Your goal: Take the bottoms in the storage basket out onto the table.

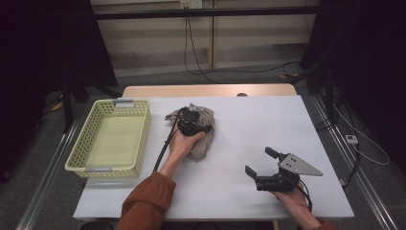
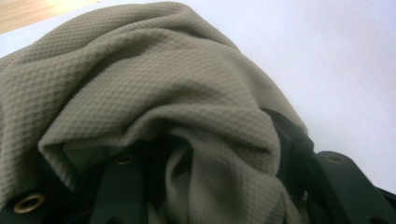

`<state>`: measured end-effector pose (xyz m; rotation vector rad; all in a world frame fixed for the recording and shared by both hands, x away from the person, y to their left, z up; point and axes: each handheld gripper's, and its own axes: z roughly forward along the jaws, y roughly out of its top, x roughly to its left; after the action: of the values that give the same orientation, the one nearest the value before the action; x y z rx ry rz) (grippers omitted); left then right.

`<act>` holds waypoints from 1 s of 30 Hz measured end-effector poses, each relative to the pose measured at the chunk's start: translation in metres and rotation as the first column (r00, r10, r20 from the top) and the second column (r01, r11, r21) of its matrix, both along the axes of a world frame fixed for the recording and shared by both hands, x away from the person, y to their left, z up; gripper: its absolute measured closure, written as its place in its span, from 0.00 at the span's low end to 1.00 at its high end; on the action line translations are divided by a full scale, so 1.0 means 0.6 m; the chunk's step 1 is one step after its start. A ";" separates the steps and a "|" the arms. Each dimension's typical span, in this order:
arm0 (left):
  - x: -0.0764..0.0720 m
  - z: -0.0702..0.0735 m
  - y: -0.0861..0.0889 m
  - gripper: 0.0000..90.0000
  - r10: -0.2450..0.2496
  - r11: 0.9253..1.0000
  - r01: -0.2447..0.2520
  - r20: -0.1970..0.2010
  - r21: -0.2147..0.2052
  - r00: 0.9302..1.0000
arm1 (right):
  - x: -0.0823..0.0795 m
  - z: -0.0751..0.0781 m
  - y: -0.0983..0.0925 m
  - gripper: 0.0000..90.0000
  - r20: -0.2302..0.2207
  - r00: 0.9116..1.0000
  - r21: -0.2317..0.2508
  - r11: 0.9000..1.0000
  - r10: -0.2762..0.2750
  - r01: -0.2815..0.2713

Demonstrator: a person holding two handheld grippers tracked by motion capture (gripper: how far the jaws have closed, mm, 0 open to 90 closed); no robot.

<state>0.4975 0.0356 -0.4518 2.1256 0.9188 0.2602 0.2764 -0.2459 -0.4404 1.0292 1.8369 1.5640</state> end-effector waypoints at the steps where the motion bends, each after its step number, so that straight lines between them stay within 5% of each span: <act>1: 0.000 0.001 0.002 0.54 -0.010 1.000 0.010 0.005 0.008 1.000 | 0.000 0.000 0.000 0.02 0.000 1.000 -0.001 1.000 0.002 -0.002; 10: -0.008 0.014 0.000 0.34 -0.001 1.000 0.001 -0.021 -0.022 1.000 | 0.000 0.000 -0.001 0.02 0.000 1.000 -0.001 1.000 0.001 -0.001; 20: -0.018 0.039 0.010 0.20 0.018 1.000 -0.018 0.007 -0.009 1.000 | 0.000 -0.001 -0.003 0.02 -0.004 1.000 0.005 1.000 -0.002 0.002; 30: -0.022 0.057 0.034 0.11 0.061 0.997 -0.058 0.051 -0.041 0.997 | 0.002 -0.002 -0.004 0.02 -0.005 1.000 0.004 1.000 -0.004 0.005</act>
<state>0.4843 0.0560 -0.4176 2.0483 0.9504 0.3234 0.2777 -0.2483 -0.4416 1.0393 1.8341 1.5647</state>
